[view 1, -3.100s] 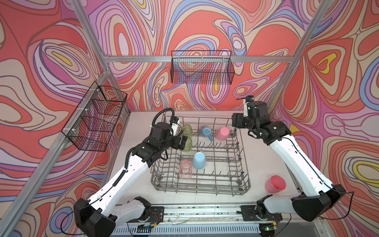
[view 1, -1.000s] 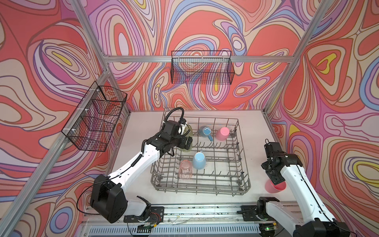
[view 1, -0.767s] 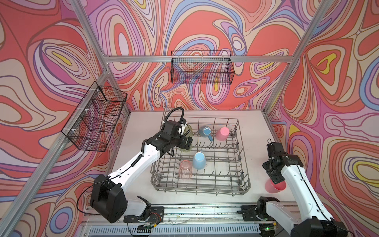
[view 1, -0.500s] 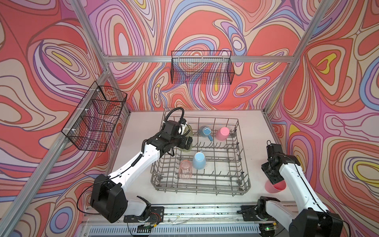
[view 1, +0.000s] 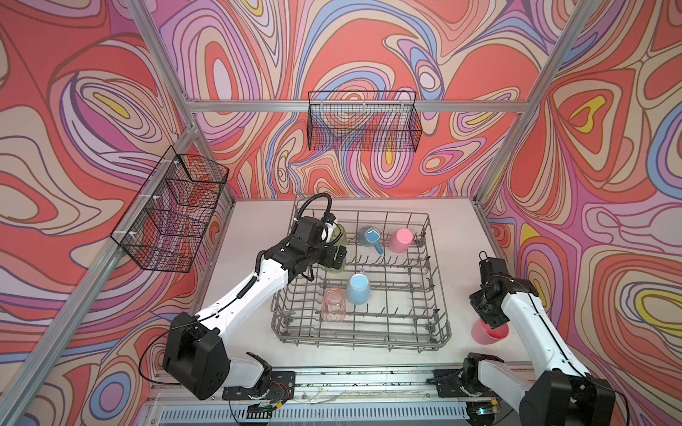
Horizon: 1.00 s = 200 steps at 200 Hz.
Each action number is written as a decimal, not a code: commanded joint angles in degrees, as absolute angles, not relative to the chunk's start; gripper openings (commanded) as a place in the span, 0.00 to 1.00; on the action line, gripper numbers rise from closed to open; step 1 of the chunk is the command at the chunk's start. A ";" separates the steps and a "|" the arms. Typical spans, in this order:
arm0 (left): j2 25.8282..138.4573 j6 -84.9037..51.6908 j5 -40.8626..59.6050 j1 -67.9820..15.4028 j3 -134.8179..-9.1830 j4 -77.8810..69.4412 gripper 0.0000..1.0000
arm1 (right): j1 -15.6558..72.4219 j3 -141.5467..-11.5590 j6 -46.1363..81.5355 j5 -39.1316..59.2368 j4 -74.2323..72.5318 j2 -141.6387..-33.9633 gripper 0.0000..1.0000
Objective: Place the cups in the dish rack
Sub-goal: 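Lower the right gripper and grasp the pink cup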
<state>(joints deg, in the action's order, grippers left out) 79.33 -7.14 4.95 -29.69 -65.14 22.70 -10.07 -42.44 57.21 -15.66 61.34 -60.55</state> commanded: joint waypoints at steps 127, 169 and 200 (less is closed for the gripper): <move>76.82 -7.12 8.85 -29.34 -67.17 23.21 0.97 | -10.32 -75.82 42.90 -25.40 58.54 -70.58 0.01; 78.00 -7.37 9.49 -28.95 -70.56 24.48 0.97 | -10.03 -80.85 37.01 -18.03 51.69 -73.70 0.00; 79.33 -8.88 10.59 -28.98 -72.59 24.34 0.97 | -9.24 -80.47 30.29 -8.32 43.63 -73.26 0.00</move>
<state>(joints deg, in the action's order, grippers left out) 78.37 -7.60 9.04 -29.26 -70.37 23.83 -9.91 -79.68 37.26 -17.02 51.66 -73.73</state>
